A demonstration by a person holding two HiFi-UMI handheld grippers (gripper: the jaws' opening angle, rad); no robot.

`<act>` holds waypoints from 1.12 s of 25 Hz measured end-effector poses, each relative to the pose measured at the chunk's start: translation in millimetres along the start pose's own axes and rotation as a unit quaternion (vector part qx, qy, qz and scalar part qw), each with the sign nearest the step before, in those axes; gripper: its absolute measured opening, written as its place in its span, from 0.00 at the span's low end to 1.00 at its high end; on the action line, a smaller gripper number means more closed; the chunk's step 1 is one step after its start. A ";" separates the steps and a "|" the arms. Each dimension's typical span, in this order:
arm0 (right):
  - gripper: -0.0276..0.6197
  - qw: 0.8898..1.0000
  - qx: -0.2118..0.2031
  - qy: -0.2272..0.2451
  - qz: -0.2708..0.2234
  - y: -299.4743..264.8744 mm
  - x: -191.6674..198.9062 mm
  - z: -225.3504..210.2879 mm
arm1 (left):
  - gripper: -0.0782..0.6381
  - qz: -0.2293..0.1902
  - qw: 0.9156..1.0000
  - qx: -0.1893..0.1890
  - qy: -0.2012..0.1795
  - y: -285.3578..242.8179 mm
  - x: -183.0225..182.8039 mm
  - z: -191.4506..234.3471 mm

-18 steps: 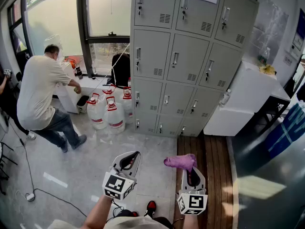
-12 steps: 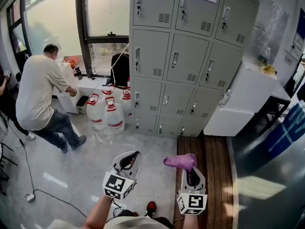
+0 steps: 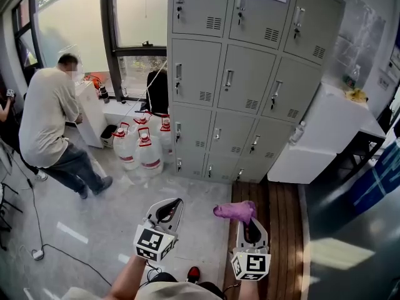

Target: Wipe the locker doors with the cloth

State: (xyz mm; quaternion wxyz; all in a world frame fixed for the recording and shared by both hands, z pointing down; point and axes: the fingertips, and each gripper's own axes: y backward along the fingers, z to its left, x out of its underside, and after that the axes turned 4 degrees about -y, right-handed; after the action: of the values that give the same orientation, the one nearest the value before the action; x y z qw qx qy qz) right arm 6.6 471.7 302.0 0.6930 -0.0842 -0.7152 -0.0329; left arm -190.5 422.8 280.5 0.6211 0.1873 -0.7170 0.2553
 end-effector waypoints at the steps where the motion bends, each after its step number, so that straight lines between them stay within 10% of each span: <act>1: 0.14 1.000 -0.005 0.000 -0.001 -3.2 -0.1 -3.6 | 0.14 0.000 1.000 -0.003 0.000 -3.7 -0.6 -1.0; 14: 0.14 1.000 -0.024 -0.007 0.005 -72.3 6.6 -47.2 | 0.14 0.007 1.000 -0.022 0.005 -79.8 -0.4 16.0; 28: 0.14 1.000 -0.006 -0.008 0.017 -274.1 -12.9 -106.0 | 0.14 0.012 1.000 0.010 0.008 -277.7 -19.9 117.1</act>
State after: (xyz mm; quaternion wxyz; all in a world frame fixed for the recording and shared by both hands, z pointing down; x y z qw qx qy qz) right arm 65.9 183.8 312.1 0.6871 -0.1010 -0.7191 -0.0247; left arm -117.8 129.7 286.5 0.6219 0.1828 -0.7114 0.2715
